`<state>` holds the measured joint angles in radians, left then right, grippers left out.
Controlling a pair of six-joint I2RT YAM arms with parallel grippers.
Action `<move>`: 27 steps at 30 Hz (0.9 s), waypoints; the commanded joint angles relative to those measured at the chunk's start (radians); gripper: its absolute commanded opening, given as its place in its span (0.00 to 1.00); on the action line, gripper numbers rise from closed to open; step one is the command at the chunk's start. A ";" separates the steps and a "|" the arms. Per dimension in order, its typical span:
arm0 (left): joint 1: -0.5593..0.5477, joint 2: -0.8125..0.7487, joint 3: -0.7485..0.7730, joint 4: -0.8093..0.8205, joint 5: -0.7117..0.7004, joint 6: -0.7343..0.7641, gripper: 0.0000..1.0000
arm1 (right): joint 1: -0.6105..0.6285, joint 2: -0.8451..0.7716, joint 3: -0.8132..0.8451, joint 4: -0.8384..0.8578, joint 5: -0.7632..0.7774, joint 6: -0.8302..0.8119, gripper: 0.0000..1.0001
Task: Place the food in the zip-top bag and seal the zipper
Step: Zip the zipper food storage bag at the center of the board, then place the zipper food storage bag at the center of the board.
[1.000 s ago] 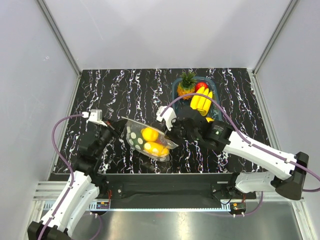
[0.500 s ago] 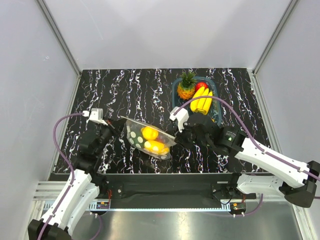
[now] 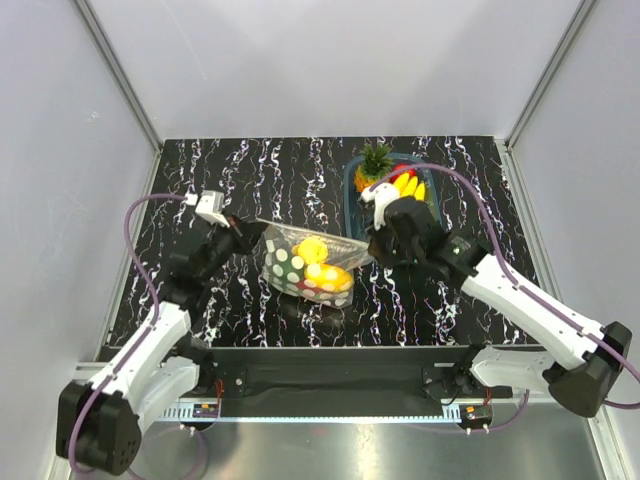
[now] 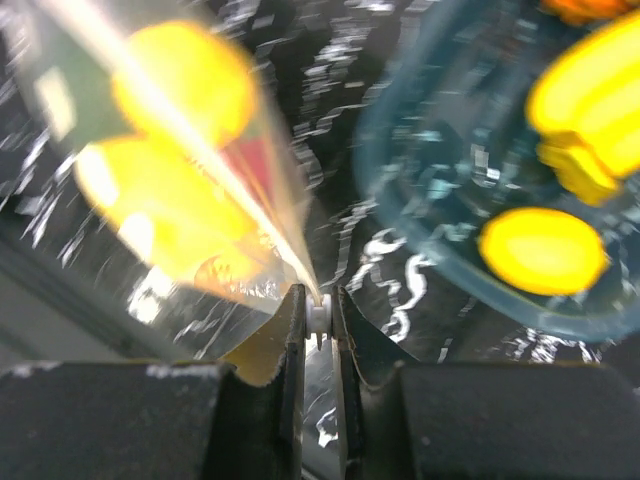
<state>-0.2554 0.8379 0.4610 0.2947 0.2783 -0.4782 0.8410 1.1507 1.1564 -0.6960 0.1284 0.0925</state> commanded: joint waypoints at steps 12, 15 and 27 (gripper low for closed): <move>-0.085 0.250 0.168 0.218 -0.027 0.009 0.19 | -0.232 0.023 0.034 -0.008 -0.019 0.041 0.10; -0.085 0.237 0.182 0.175 -0.030 0.030 0.34 | -0.232 0.026 0.031 0.001 -0.009 0.044 0.24; -0.087 -0.083 0.338 -0.283 -0.172 0.093 0.90 | -0.232 -0.115 0.140 -0.010 0.031 0.137 1.00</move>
<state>-0.3389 0.8410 0.6918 0.1658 0.1875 -0.4114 0.6140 1.1419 1.2308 -0.7376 0.1131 0.1791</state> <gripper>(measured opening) 0.875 0.994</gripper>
